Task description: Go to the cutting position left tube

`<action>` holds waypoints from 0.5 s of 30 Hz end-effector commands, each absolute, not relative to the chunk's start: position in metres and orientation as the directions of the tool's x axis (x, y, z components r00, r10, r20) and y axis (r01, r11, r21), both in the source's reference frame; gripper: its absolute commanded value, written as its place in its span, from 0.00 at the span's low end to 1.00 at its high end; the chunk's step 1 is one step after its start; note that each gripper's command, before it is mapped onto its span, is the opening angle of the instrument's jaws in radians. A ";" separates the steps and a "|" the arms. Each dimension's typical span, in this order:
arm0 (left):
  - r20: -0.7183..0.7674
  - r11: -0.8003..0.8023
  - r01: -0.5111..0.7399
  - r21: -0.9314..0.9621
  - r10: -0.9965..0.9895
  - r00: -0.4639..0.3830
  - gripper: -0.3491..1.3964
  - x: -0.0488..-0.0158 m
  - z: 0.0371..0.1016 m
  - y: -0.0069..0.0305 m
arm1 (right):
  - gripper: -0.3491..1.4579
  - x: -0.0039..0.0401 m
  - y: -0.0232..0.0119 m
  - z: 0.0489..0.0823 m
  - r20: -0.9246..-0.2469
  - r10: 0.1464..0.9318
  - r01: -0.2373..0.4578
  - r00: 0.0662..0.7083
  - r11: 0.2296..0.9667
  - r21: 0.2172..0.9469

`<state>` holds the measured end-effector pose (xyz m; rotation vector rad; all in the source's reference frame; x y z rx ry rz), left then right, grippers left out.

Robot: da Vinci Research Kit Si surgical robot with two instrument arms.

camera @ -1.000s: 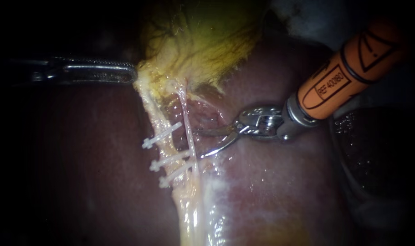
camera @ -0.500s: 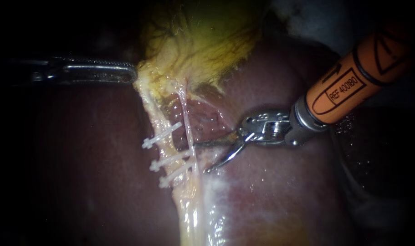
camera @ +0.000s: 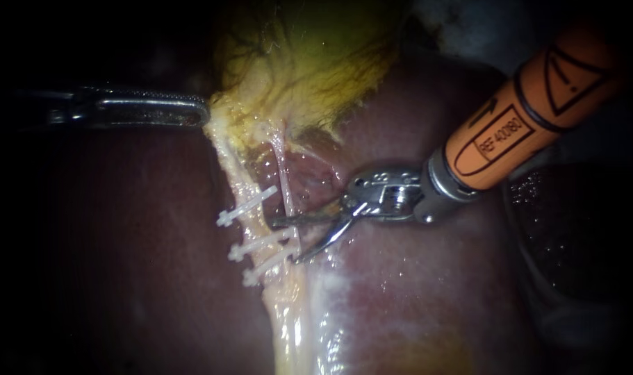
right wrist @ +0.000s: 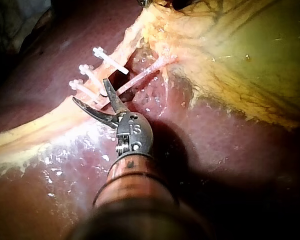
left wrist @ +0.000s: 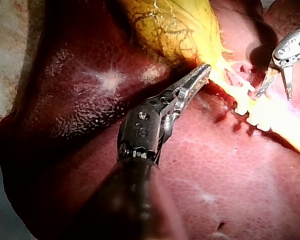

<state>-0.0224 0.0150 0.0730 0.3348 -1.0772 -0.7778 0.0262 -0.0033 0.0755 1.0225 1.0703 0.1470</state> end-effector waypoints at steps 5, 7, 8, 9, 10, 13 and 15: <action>0.658 0.694 0.403 0.597 -0.710 0.250 0.00 -0.0224 0.0730 0.0150 | 0.81 0.0269 -0.0036 0.0776 -0.659 0.545 0.352 0.519 0.566 0.745; 0.658 0.694 0.403 0.596 -0.710 0.250 0.00 -0.0224 0.0730 0.0150 | 0.81 0.0272 -0.0035 0.0784 -0.660 0.543 0.350 0.519 0.569 0.744; 0.658 0.694 0.403 0.596 -0.710 0.250 0.00 -0.0224 0.0730 0.0150 | 0.81 0.0273 -0.0035 0.0787 -0.661 0.544 0.350 0.517 0.570 0.744; 0.658 0.694 0.403 0.596 -0.710 0.250 0.00 -0.0224 0.0730 0.0150 | 0.81 0.0275 -0.0034 0.0790 -0.661 0.545 0.350 0.515 0.570 0.743; 0.658 0.694 0.403 0.596 -0.710 0.250 0.00 -0.0224 0.0730 0.0150 | 0.81 0.0277 -0.0033 0.0793 -0.661 0.545 0.349 0.515 0.571 0.743; 0.658 0.694 0.402 0.596 -0.710 0.250 0.00 -0.0224 0.0730 0.0150 | 0.81 0.0281 -0.0030 0.0798 -0.668 0.551 0.356 0.499 0.573 0.739; 0.658 0.695 0.402 0.597 -0.710 0.250 0.00 -0.0224 0.0730 0.0150 | 0.81 0.0284 -0.0027 0.0800 -0.661 0.565 0.358 0.494 0.560 0.747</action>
